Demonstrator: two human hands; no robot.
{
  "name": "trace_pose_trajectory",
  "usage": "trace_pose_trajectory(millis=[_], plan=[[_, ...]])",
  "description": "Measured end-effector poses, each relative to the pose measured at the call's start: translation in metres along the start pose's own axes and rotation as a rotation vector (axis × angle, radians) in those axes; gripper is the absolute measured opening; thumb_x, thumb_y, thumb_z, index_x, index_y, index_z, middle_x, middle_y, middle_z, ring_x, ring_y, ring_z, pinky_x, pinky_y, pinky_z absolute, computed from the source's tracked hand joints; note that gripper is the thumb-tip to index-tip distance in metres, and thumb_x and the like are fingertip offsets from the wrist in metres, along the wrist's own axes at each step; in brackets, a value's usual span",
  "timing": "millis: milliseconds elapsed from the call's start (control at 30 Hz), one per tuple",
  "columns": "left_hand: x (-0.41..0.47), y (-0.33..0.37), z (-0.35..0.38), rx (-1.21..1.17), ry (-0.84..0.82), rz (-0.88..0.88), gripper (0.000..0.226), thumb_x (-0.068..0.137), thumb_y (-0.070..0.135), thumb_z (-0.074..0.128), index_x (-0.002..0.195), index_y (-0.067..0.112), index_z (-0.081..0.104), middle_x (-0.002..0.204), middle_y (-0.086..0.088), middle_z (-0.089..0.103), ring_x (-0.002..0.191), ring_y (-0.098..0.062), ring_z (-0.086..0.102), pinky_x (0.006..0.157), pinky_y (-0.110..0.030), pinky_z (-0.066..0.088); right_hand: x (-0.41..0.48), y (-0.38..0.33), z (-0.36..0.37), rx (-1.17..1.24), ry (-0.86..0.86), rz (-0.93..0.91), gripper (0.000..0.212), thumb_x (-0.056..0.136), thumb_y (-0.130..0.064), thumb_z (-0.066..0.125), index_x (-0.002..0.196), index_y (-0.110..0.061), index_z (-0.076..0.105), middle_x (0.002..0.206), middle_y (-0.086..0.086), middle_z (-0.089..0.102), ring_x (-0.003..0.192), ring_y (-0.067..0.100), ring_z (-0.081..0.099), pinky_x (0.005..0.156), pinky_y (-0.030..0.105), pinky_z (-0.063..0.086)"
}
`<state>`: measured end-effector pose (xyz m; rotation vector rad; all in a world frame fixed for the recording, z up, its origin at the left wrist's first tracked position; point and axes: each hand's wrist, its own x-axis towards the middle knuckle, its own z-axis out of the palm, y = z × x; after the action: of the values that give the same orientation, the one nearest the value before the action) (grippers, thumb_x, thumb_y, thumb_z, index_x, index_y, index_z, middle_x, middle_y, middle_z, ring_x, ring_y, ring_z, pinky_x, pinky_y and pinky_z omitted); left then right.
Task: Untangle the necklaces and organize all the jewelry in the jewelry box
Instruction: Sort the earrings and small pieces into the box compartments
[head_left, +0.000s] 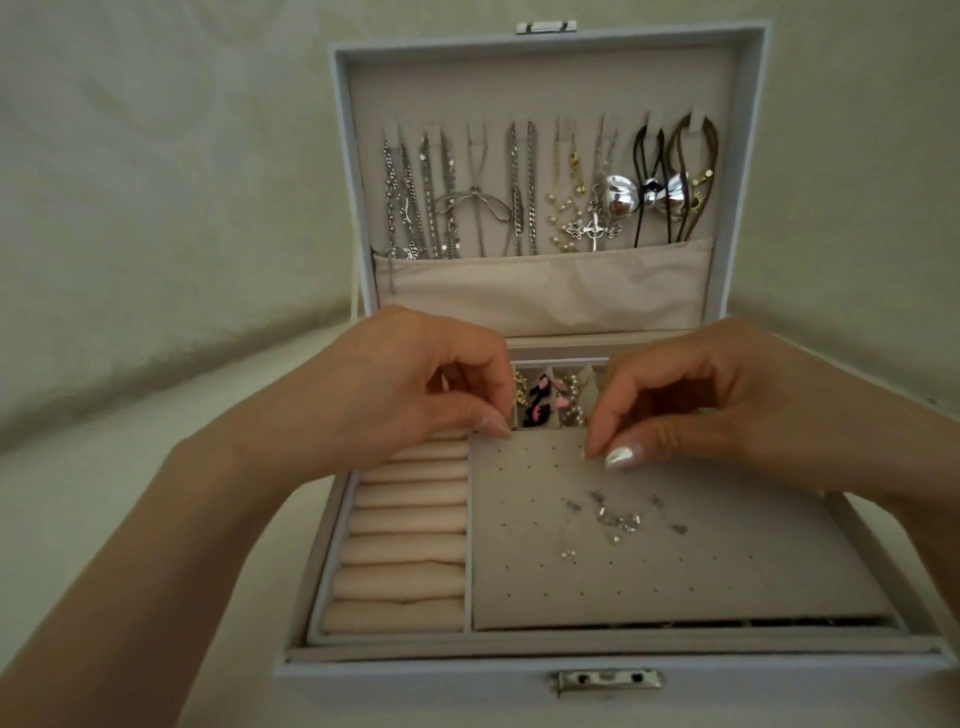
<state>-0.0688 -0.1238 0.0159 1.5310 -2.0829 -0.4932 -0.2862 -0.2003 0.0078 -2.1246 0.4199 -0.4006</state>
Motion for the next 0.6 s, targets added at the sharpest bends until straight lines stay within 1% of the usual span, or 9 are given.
trace_pose_trajectory(millis=[67,167,233,333,467,533,600], plan=[[-0.0003,0.0005,0.0000,-0.014,-0.022,0.010,0.016,0.072,0.021,0.079,0.069,0.030,0.066,0.072,0.011,0.067,0.069,-0.007,0.060,0.065,-0.022,0.047,0.0005,-0.0002,0.0007,-0.014,0.006,0.009,0.006,0.072,-0.028,0.075,0.077,-0.025,0.074,0.079,-0.003,0.072,0.077,0.022,0.067,0.075,0.033,0.053],[-0.0001,0.0005,0.0002,-0.039,-0.025,-0.001,0.017,0.071,0.021,0.078,0.068,0.032,0.065,0.072,0.012,0.067,0.069,-0.011,0.061,0.067,-0.028,0.048,0.0009,-0.0016,0.0013,-0.008,0.015,0.013,0.006,0.072,-0.027,0.075,0.077,-0.024,0.074,0.079,0.003,0.072,0.077,0.027,0.065,0.072,0.032,0.052],[0.0003,0.0010,0.0007,-0.053,-0.024,-0.010,0.014,0.069,0.025,0.076,0.067,0.032,0.065,0.071,0.012,0.067,0.068,-0.013,0.060,0.067,-0.030,0.048,0.0010,-0.0021,0.0012,0.004,0.015,0.020,0.009,0.068,-0.025,0.071,0.076,-0.022,0.074,0.078,0.008,0.071,0.075,0.026,0.065,0.068,0.028,0.052],[0.0001,0.0024,0.0020,-0.071,-0.034,-0.013,0.006,0.065,0.036,0.070,0.067,0.034,0.064,0.071,0.013,0.067,0.067,-0.014,0.059,0.067,-0.032,0.048,0.0011,-0.0028,0.0012,0.015,0.012,0.024,0.011,0.068,-0.025,0.070,0.076,-0.021,0.074,0.076,0.008,0.070,0.071,0.023,0.064,0.064,0.020,0.049],[0.0009,0.0006,0.0025,-0.086,-0.024,-0.019,0.017,0.064,0.042,0.078,0.066,0.031,0.066,0.072,0.012,0.066,0.067,-0.017,0.058,0.068,-0.035,0.047,0.0011,-0.0027,0.0016,0.024,0.015,0.020,0.012,0.068,-0.024,0.069,0.078,-0.019,0.074,0.076,0.008,0.070,0.072,0.028,0.063,0.064,0.022,0.050],[0.0013,-0.0004,0.0038,-0.090,-0.033,-0.018,0.015,0.065,0.040,0.077,0.066,0.030,0.067,0.073,0.013,0.066,0.067,-0.016,0.058,0.068,-0.035,0.048,0.0014,-0.0024,0.0014,0.036,0.015,0.024,0.013,0.068,-0.024,0.069,0.078,-0.018,0.075,0.076,0.007,0.071,0.069,0.025,0.062,0.064,0.022,0.050],[0.0012,-0.0012,0.0054,-0.088,-0.038,-0.008,0.011,0.067,0.037,0.074,0.067,0.030,0.066,0.075,0.014,0.065,0.069,-0.010,0.059,0.069,-0.031,0.048,0.0012,-0.0021,0.0011,0.044,0.016,0.027,0.013,0.068,-0.023,0.070,0.078,-0.017,0.075,0.075,0.007,0.071,0.066,0.020,0.062,0.062,0.019,0.050]])
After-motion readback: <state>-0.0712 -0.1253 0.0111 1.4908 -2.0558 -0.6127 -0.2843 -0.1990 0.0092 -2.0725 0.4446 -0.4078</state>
